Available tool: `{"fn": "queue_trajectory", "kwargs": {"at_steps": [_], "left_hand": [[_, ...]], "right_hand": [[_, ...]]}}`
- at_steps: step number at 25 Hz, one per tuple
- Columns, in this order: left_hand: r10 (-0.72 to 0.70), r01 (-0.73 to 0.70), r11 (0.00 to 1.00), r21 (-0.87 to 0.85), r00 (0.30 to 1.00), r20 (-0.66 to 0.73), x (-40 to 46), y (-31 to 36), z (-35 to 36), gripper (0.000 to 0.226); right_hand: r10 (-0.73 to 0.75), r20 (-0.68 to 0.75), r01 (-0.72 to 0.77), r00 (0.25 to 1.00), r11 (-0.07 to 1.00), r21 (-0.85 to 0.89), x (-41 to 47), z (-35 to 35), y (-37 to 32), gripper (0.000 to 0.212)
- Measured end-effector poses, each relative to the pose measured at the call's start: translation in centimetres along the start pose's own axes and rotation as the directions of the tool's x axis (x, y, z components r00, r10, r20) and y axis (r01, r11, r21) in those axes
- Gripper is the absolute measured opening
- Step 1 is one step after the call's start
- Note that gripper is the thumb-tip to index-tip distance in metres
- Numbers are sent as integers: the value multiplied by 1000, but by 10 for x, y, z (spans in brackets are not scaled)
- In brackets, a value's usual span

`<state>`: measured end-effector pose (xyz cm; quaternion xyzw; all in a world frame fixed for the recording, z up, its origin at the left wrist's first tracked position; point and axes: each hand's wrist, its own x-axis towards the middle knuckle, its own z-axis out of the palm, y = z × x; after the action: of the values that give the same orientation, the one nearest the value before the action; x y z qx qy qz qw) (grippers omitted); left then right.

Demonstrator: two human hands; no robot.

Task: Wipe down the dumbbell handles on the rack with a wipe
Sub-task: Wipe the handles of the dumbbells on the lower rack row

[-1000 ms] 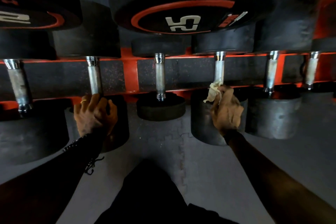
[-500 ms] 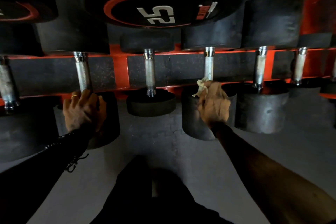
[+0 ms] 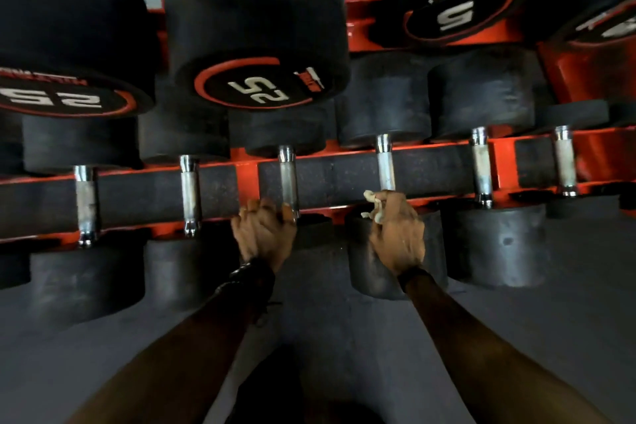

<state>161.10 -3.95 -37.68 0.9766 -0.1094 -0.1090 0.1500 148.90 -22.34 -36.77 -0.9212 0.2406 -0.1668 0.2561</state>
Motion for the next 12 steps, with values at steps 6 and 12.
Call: {"fn": "queue_trajectory", "kwargs": {"at_steps": [6,12], "left_hand": [[101,-123,974,191,988,119,-2,36,21,52],[271,-284,947,150,957,104,7,33,22,35]], "right_hand": [[36,2,-36,999,999,22,-3,-5,3,40],[79,-12,-79,997,996,-32,-2,-4,2,51]]}}
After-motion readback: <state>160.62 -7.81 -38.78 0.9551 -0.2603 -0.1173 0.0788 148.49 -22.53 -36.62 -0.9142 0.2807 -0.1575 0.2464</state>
